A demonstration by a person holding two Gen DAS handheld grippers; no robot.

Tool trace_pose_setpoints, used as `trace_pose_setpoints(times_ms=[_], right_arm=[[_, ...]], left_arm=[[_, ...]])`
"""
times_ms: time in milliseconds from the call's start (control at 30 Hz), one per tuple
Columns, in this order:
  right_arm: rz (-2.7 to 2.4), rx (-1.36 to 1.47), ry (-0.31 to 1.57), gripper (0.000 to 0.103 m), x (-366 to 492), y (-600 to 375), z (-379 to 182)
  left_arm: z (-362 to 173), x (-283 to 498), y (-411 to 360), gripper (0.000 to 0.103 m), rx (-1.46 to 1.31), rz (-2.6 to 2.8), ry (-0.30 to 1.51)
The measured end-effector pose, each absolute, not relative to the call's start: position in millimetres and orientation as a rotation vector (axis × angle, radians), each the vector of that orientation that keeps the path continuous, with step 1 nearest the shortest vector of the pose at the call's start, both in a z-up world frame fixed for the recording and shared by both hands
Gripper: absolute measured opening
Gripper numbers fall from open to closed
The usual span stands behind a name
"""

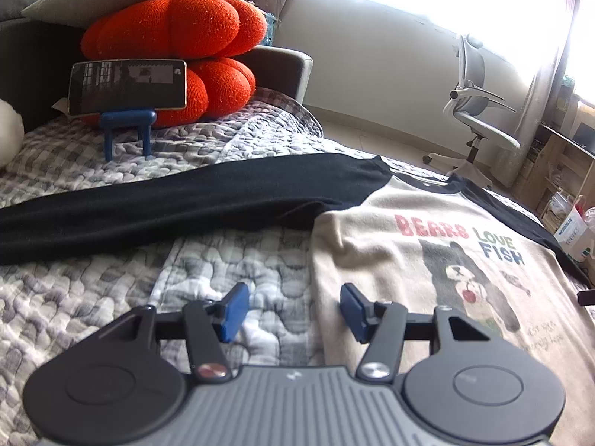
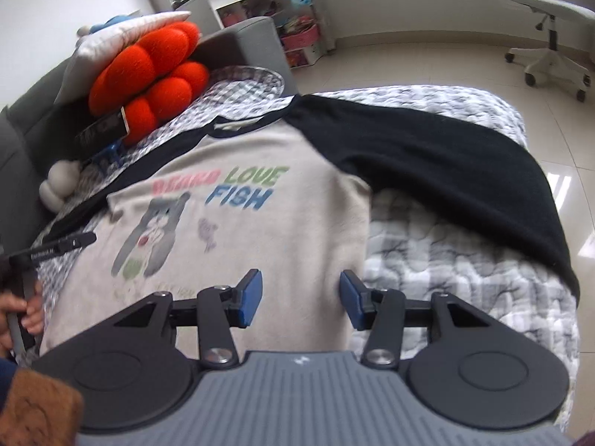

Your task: Fold clothes

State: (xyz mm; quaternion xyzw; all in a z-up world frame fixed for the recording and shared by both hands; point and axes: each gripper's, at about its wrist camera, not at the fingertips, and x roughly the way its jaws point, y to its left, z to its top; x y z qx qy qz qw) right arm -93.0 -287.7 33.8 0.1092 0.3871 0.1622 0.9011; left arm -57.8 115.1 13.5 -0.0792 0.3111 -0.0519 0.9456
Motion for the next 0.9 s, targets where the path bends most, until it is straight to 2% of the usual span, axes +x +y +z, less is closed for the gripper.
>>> trace_pose_setpoints(times_ms=[67, 100, 133, 167, 333, 433, 500, 533, 833, 900], right_arm=[[0.339, 0.173, 0.789, 0.048, -102, -278, 29], [0.315, 0.131, 0.771, 0.043, -106, -273, 28], [0.285, 0.100, 0.765, 0.022, -109, -270, 28], [0.270, 0.103, 0.767, 0.012, -108, -270, 30], [0.148, 0.081, 0.746, 0.000, -107, -277, 45], [0.134, 0.069, 0.798, 0.001, -98, -284, 43], [0.164, 0.084, 0.817, 0.006, -92, -285, 43], [0.179, 0.082, 0.812, 0.014, -85, -281, 48], [0.350, -0.001, 0.776, 0.015, -15, -228, 90], [0.427, -0.049, 0.780, 0.022, 5, -203, 98]], left_arm=[[15, -63, 118, 0.056, -0.161, -0.121, 0.637], [15, -62, 119, 0.056, -0.165, -0.121, 0.639], [16, -59, 120, 0.056, -0.172, -0.119, 0.645], [16, -55, 121, 0.055, -0.183, -0.111, 0.656], [22, -31, 129, 0.051, -0.244, -0.105, 0.691], [23, -15, 141, 0.051, -0.305, -0.103, 0.709], [23, -9, 147, 0.051, -0.346, -0.103, 0.717], [23, -6, 149, 0.051, -0.358, -0.102, 0.720], [33, 4, 162, 0.057, -0.335, -0.067, 0.749], [29, 3, 170, 0.058, -0.382, -0.055, 0.769]])
